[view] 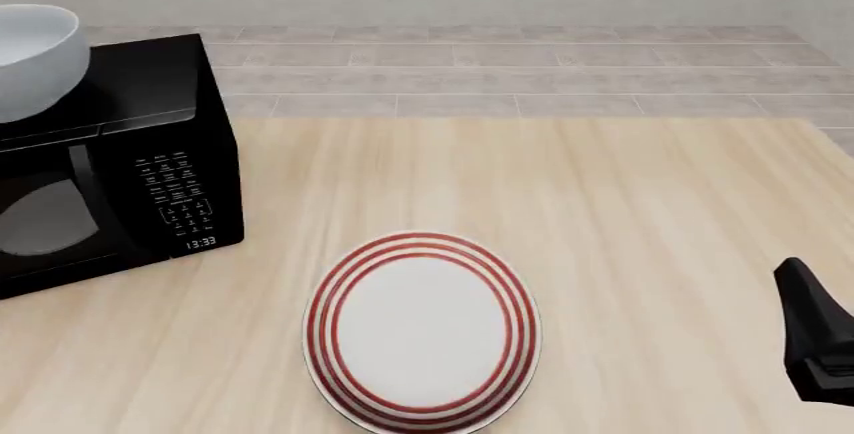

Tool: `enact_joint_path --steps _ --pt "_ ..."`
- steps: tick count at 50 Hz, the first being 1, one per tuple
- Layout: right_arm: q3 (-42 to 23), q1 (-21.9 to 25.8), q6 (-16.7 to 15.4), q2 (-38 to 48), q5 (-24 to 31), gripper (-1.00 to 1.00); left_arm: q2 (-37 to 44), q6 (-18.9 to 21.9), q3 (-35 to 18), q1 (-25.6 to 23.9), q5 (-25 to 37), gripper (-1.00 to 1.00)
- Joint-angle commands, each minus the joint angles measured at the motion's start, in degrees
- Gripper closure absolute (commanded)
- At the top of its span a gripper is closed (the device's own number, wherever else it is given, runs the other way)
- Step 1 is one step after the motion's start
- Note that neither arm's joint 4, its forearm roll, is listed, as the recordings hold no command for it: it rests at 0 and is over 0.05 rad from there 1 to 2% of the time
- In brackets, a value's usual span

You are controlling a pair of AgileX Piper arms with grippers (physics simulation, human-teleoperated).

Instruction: Pick up the white bowl and put it on the plate.

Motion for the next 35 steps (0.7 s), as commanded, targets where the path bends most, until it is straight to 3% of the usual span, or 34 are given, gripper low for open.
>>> enact_joint_path --steps 1,12,23,35 --pt "0.2 0.0 0.0 0.1 -0.2 -1.0 5.2 6.3 -5.5 1.3 3.4 -1.0" --pt "-0.3 0.0 0.0 -0.5 0.8 -1.0 9.9 6.3 -9.4 1.5 6.0 -1.0" --pt "-0.3 0.0 0.0 -0.5 0.8 -1.0 11.6 9.8 -4.8 3.7 2.5 -1.0" --pt "-0.3 0.0 0.0 -0.5 0.8 -1.0 16.1 12.8 -3.7 5.7 -3.7 -1.0"
